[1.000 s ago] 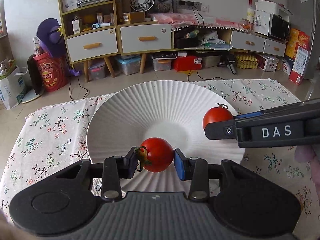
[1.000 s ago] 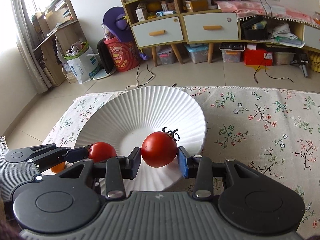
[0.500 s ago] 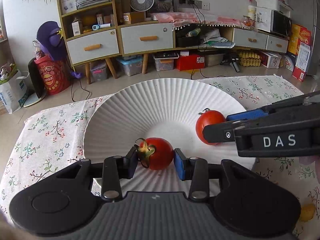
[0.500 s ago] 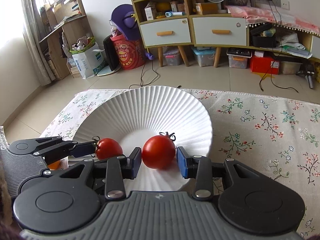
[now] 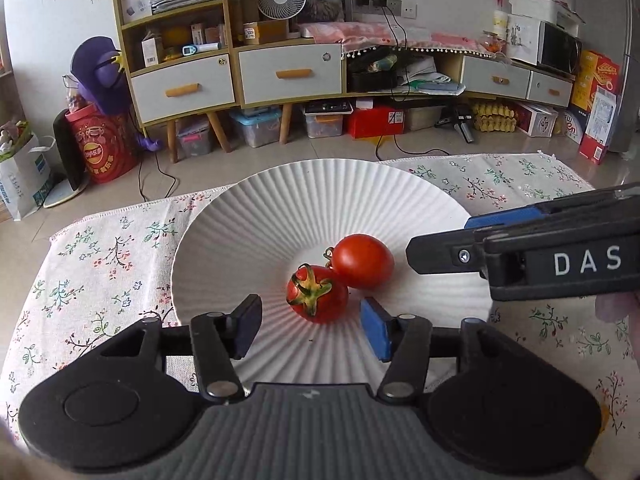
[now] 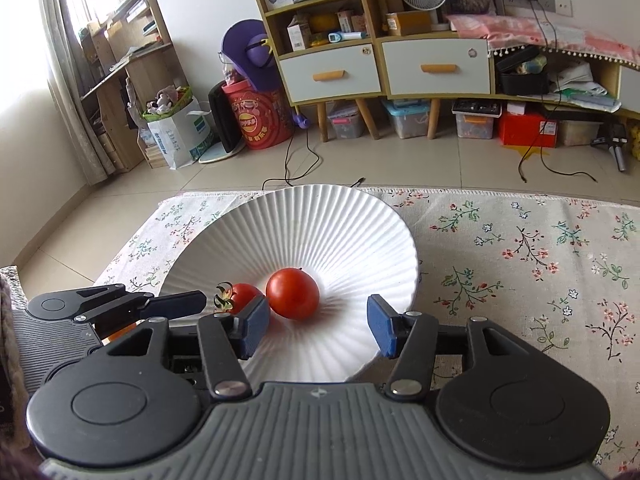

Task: Organize fruits
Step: 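Lift both open tools out of the bowl back over the fruits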

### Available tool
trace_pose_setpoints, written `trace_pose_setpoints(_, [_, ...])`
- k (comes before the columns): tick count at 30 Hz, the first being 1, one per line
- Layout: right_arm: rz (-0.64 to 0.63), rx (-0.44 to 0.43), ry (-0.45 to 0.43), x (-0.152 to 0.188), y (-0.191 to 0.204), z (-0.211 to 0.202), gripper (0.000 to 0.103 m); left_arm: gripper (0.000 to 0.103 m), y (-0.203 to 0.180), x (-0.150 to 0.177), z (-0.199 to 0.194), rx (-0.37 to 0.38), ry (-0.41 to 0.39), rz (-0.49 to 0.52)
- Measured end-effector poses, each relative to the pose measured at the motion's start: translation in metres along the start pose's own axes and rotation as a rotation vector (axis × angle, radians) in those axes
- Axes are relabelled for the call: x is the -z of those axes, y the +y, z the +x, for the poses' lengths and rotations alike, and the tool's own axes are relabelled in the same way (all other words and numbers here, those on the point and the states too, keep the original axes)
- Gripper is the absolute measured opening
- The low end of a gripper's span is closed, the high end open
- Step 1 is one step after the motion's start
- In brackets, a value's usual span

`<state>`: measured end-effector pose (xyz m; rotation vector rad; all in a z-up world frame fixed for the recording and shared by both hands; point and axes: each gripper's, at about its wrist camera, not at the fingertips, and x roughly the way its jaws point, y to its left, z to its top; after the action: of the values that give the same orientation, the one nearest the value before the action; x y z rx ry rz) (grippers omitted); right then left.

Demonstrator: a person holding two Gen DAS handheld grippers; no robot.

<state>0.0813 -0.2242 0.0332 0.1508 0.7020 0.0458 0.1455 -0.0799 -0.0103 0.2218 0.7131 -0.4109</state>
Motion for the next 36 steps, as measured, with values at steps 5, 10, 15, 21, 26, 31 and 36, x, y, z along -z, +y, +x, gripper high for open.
trace_pose_setpoints(5, [0.006, 0.004, -0.022, -0.001, 0.002, -0.014, 0.066, 0.073, 0.006, -0.001, -0.016, -0.001, 0.001, -0.024])
trace_pose_setpoints(10, [0.021, 0.012, -0.055, -0.001, 0.001, -0.028, 0.082, 0.086, 0.012, 0.000, -0.032, -0.005, -0.005, -0.051])
trace_pose_setpoints(15, [0.021, 0.037, -0.076, 0.002, 0.001, -0.040, 0.092, 0.094, 0.020, 0.005, -0.045, -0.025, 0.003, -0.051])
trace_pose_setpoints(21, [0.013, 0.052, -0.084, 0.009, 0.006, -0.052, 0.100, 0.098, 0.032, 0.012, -0.061, -0.051, 0.021, -0.054])
trace_pose_setpoints(26, [0.019, 0.057, -0.083, 0.015, 0.010, -0.057, 0.102, 0.098, 0.042, 0.021, -0.074, -0.069, 0.037, -0.060])
trace_pose_setpoints(31, [0.008, 0.056, -0.074, 0.025, 0.014, -0.062, 0.102, 0.098, 0.058, 0.037, -0.086, -0.061, 0.045, -0.102])
trace_pose_setpoints(36, [-0.033, 0.043, -0.063, 0.041, 0.021, -0.067, 0.102, 0.098, 0.071, 0.058, -0.096, -0.042, 0.063, -0.124])
